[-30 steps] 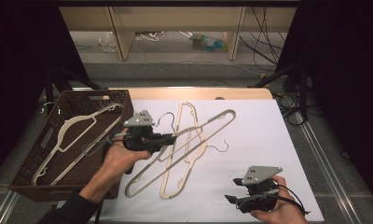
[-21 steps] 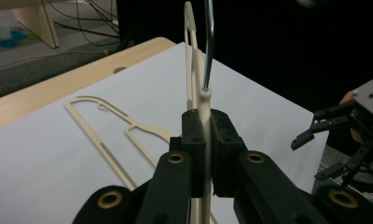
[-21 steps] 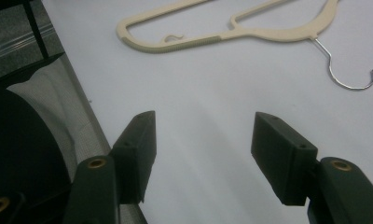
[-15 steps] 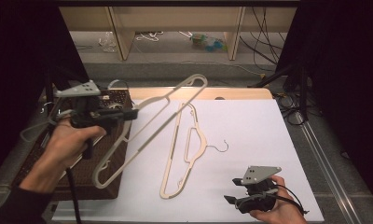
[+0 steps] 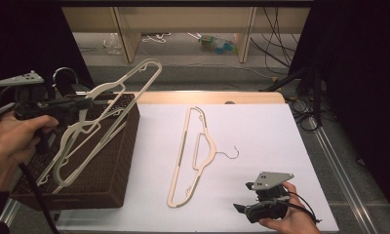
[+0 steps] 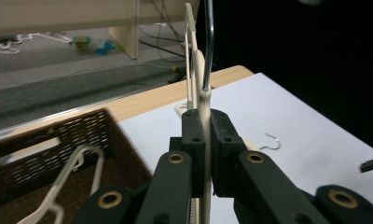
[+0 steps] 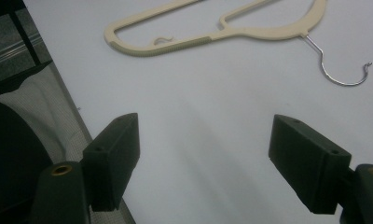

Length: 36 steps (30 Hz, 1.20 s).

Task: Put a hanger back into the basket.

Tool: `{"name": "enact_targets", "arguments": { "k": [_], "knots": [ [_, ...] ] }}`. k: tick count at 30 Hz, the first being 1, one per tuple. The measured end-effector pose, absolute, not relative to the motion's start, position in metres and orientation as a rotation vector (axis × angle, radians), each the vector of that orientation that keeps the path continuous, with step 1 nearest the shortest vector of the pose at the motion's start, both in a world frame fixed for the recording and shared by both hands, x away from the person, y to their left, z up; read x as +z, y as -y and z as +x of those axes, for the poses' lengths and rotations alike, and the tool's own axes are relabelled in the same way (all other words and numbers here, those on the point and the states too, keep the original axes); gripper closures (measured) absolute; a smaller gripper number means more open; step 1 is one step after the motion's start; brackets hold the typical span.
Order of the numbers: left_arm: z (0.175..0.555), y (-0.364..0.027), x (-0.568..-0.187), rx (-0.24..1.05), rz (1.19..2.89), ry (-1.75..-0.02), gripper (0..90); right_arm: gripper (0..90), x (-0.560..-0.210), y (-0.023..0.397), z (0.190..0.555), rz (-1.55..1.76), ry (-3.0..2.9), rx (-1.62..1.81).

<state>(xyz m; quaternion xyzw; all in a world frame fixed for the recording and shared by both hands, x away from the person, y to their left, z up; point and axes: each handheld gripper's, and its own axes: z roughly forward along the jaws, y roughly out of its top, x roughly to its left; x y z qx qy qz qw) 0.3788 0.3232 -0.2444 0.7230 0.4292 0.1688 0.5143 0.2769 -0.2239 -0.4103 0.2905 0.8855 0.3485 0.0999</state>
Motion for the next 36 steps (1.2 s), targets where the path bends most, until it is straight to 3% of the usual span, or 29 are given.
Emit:
{"name": "enact_targets", "arguments": {
  "k": [12,23,36],
  "knots": [
    [0.398,-0.377,-0.262,0.436,1.719,-1.072,86.0,25.4,-0.411,0.223,0.276,0.860,-2.637,1.024],
    [0.408,-0.395,-0.289,0.452,1.786,-1.116,85.9,25.6,-0.411,0.223,0.276,0.851,-2.637,1.022],
    [0.410,-0.411,-0.320,0.366,1.804,-1.153,85.9,25.6,-0.412,0.222,0.276,0.851,-2.619,1.039]
  ]
}}
